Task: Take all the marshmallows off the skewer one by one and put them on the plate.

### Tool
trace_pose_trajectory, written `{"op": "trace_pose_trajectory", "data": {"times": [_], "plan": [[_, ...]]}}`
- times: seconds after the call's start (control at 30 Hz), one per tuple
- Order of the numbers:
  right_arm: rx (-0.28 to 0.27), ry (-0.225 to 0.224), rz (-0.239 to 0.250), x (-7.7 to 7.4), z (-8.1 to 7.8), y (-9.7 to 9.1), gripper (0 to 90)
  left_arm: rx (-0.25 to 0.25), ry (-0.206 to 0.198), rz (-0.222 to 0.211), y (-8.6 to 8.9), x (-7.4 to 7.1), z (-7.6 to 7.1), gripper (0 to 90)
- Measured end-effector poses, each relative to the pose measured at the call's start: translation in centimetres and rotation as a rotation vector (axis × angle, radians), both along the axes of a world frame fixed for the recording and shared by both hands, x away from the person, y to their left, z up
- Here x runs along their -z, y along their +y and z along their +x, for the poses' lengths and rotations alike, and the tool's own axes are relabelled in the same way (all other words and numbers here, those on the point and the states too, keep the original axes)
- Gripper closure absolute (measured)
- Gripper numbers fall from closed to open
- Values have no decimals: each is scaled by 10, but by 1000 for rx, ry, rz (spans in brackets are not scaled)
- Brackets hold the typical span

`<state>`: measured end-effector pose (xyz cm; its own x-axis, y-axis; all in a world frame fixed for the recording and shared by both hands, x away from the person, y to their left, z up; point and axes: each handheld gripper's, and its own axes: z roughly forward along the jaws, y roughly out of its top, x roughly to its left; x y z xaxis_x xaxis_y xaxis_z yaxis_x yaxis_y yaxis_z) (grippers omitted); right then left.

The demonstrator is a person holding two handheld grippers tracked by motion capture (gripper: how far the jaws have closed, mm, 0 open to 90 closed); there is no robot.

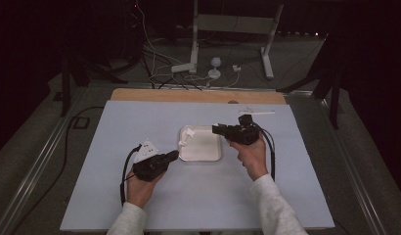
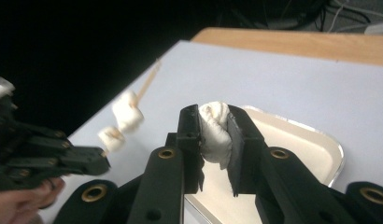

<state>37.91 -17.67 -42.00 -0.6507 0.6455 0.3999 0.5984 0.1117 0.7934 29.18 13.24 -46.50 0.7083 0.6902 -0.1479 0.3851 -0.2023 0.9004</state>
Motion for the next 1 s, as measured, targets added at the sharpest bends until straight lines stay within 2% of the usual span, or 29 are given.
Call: {"op": "trace_pose_trajectory", "data": {"times": [0.07, 0.1, 0.13, 0.2, 0.27, 0.3, 0.33, 0.37, 0.5, 0.6, 0.67, 0.73, 0.8, 0.83, 0.87, 1.0], "plan": [[1, 8, -36, 8, 1, 6, 770, -2, 2, 2, 0, 0, 0, 900], [1, 8, -36, 8, 1, 6, 770, -2, 3, 4, 0, 0, 1, 900], [3, 11, -71, 16, 2, 12, 770, -3, 5, 5, 0, 1, 1, 900], [3, 16, -103, 23, 3, 17, 769, -8, 5, 10, 0, 1, 1, 900], [1, 18, -118, 26, 4, 19, 769, -14, 4, 10, 0, 1, 1, 900], [1, 17, -150, 32, 6, 23, 768, -14, 4, 10, 0, 1, 1, 900], [1, 17, -150, 32, 6, 23, 768, -15, 5, 11, 0, 1, 1, 900], [7, 18, -181, 39, 8, 27, 765, -17, 9, 11, 0, 2, 1, 900], [39, 27, -195, 48, 12, 29, 755, -16, 13, 17, -1, 2, 1, 900], [54, 56, -197, 57, 16, 31, 731, -21, 20, 17, -1, 3, 2, 900], [58, 60, -211, 61, 17, 33, 613, -19, 23, 22, -1, 4, 3, 900], [59, 80, -227, 64, 19, 35, 424, -21, 26, 22, 0, 4, 3, 900], [52, 93, -212, 65, 19, 33, 397, -22, 27, 20, 0, 4, 3, 900], [46, 102, -200, 64, 19, 32, 353, -24, 28, 19, 0, 4, 3, 900], [45, 101, -195, 63, 18, 32, 306, -26, 29, 18, 0, 4, 3, 900], [18, 82, -164, 52, 12, 29, 222, -28, 32, 18, 0, 5, 4, 900]]}}
